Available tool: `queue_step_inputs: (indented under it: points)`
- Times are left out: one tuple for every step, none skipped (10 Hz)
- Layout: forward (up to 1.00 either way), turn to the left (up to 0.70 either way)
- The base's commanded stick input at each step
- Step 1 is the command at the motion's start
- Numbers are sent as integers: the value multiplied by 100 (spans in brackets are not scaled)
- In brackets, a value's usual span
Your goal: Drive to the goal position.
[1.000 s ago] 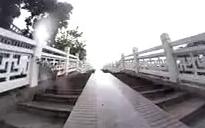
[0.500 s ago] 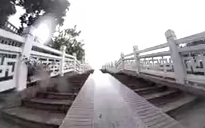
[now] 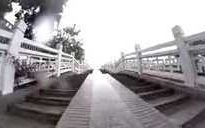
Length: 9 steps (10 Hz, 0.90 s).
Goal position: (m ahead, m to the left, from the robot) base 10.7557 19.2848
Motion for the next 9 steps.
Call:
queue_step_inputs:
  points:
    - [60, 1]
    - [60, 1]
    - [60, 1]
    - [60, 1]
    - [60, 1]
    - [60, 1]
    - [60, 1]
    - [60, 1]
    - [60, 1]
